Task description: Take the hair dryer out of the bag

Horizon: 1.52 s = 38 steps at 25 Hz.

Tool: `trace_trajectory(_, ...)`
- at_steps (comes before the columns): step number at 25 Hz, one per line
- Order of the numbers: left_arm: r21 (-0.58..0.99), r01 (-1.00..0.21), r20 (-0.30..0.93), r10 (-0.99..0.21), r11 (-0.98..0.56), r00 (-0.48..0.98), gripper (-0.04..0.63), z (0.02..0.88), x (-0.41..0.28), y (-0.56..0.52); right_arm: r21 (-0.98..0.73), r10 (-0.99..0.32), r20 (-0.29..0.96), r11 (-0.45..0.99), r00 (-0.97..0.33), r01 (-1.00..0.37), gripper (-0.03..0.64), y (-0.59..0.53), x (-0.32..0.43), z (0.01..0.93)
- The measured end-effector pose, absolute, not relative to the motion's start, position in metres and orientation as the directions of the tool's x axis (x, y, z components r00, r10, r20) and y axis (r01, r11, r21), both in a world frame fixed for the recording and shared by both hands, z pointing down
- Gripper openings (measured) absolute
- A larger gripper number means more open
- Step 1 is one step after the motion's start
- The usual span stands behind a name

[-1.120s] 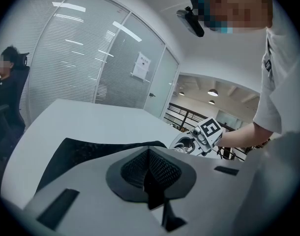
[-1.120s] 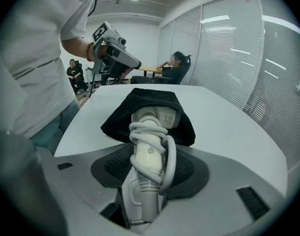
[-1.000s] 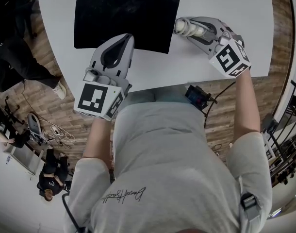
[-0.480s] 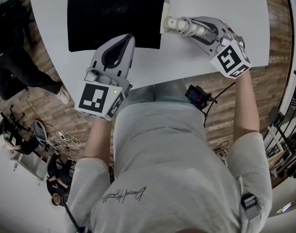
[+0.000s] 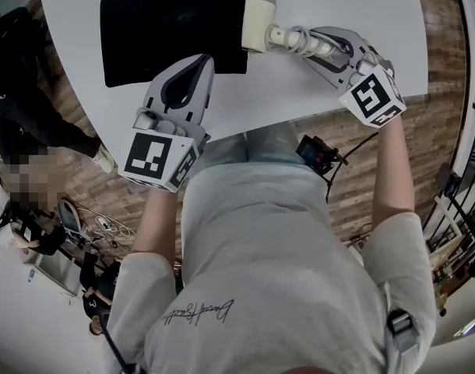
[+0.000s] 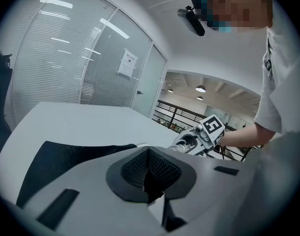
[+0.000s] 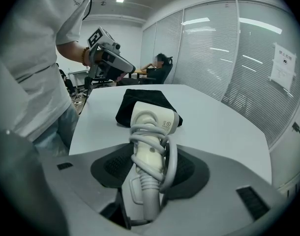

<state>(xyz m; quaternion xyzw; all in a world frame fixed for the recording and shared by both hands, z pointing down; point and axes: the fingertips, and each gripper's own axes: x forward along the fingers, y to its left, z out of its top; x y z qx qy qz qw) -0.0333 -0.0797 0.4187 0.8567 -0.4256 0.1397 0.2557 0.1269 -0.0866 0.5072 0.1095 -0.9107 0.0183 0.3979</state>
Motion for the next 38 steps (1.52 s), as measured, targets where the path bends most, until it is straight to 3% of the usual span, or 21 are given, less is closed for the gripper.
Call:
trace_trajectory(21, 0.328, -0.802, 0.423, -0.681, -0.499, 0.597, 0.012, 0.413, -0.037, -0.086, 0.105, -0.362, 0.711, 0.902, -0.602, -0.418, 0.218, -0.11, 0.152, 0.488)
trace_trajectory(38, 0.305, -0.839, 0.428, -0.722, -0.451, 0.544, 0.012, 0.403, -0.06, -0.081, 0.169, -0.564, 0.673, 0.747, -0.478, -0.643, 0.218, -0.175, 0.151, 0.489)
